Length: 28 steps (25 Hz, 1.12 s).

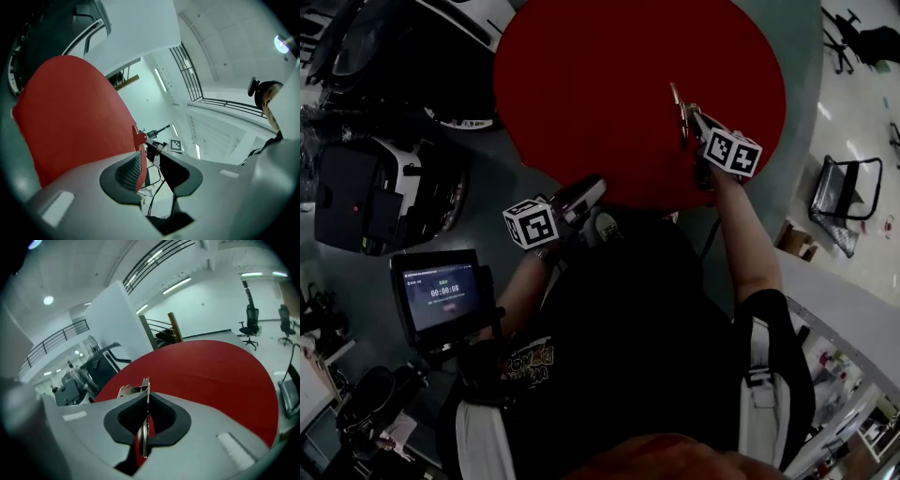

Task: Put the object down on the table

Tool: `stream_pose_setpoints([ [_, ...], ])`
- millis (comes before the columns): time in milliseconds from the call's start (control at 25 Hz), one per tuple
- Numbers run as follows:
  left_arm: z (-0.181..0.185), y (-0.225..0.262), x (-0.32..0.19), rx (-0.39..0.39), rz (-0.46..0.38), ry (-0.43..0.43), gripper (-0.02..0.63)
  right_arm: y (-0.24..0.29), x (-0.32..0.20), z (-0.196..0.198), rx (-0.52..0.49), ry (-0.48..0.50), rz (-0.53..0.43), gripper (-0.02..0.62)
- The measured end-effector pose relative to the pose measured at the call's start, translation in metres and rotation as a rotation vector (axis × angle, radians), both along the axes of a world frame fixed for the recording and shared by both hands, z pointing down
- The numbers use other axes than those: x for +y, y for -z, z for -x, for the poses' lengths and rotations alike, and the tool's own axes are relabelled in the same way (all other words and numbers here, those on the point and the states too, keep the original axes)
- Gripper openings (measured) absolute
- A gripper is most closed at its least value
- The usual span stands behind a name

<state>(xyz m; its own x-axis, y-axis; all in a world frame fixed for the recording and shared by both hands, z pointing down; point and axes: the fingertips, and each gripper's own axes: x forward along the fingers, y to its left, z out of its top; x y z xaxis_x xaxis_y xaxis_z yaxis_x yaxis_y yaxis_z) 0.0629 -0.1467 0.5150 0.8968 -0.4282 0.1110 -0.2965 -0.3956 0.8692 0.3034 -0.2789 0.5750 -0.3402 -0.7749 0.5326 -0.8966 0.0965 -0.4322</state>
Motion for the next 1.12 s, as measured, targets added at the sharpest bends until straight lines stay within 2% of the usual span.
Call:
stream_pose_setpoints([
  [120, 0.015, -0.008, -0.015, -0.007, 0.02, 0.085, 0.126, -0.024, -0.045, 0.007, 0.186, 0.142, 0.044, 0.006],
  [200, 0.019, -0.01, -0.025, -0.008, 0.021, 0.149, 0.124, -0.036, -0.072, 0.013, 0.356, 0.261, 0.045, 0.006],
  [360, 0.014, -0.008, -0.034, -0.008, 0.026, 0.266, 0.124, -0.058, -0.111, 0.025, 0.741, 0.535, -0.019, 0.006],
  [480, 0.014, -0.006, -0.036, -0.067, 0.005, 0.315, 0.123, -0.074, -0.136, 0.041, 0.913, 0.69, -0.088, 0.006],
  [600, 0.023, -0.005, -0.038, -0.083, 0.012, 0.376, 0.123, -0.086, -0.149, 0.059, 0.976, 0.752, -0.15, 0.006],
  [840, 0.023, -0.009, -0.038, -0.065, 0.053, 0.454, 0.121, -0.097, -0.154, 0.072, 1.003, 0.752, -0.217, 0.009],
  [1120, 0.034, -0.015, -0.038, -0.035, 0.076, 0.488, 0.121, -0.107, -0.146, 0.077, 1.025, 0.796, -0.216, 0.025],
])
